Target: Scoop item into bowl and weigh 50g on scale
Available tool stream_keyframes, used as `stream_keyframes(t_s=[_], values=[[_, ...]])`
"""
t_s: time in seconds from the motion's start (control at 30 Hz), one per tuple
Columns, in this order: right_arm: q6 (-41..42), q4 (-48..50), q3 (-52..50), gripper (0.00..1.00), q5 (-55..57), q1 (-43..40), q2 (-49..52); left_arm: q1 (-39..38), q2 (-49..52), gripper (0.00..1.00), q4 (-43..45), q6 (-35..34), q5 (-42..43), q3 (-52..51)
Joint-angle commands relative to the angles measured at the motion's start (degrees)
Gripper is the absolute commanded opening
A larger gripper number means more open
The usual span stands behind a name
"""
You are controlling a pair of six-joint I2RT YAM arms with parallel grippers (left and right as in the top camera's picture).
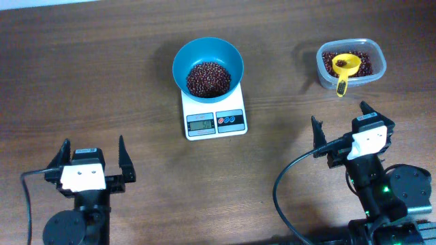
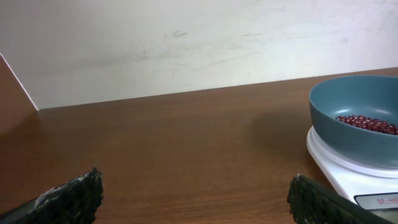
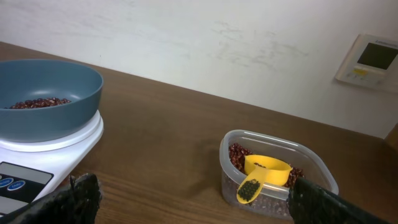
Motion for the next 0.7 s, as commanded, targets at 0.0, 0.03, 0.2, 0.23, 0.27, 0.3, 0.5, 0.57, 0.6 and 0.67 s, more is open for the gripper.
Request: stream_keyframes(t_s=[0.0,0.03,0.2,0.23,0.27,0.3,0.5,0.57,0.6,0.67], values=[[0.07,-0.09,-0.50,0.99,0.46,-0.22,-0.28,0.13,-0.59,0.99,-0.15,-3.17,-0.92,-0.17],[0.07,-0.09,-0.50,0.99,0.46,-0.22,-0.28,0.13,-0.59,0.99,-0.17,-3.17,-0.87,-0.17],[0.07,-0.09,-0.50,0.99,0.46,-0.22,-0.28,0.15,-0.59,0.99,-0.28,-8.13,-0.35,-0.17],[0.07,-0.09,-0.50,0.99,0.46,-0.22,-0.28,0.15,-0.59,0.99,-0.33,-8.11,0.15,-0.17],[0.07,-0.09,-0.50,0.99,0.46,-0.22,-0.28,0.20,-0.61,0.99,-0.39,-8.13,1.55,-0.17],[0.07,-0.09,-0.50,0.99,0.46,-0.22,-0.28,1.27,-0.59,0.99,-0.55,-8.13,3.58,-0.17],[0.07,-0.09,-0.50,0.99,0.46,-0.22,-0.28,8.70,-0.61,0.99,-1.25,-8.11,10.60,-0.17],[0.07,-0.09,-0.50,0.99,0.46,-0.22,-0.28,8.70,-0.61,0.99,-1.25,-8.11,10.62,-0.17],[0.07,-0.09,-0.50,0.99,0.46,-0.22,-0.28,8.31,-0.61,0.99,-1.22,-8.11,10.60,-0.17],[0.07,-0.09,-0.50,0.99,0.46,-0.22,-0.28,5.27,-0.61,0.99,-1.25,-7.87,10.27,-0.17]])
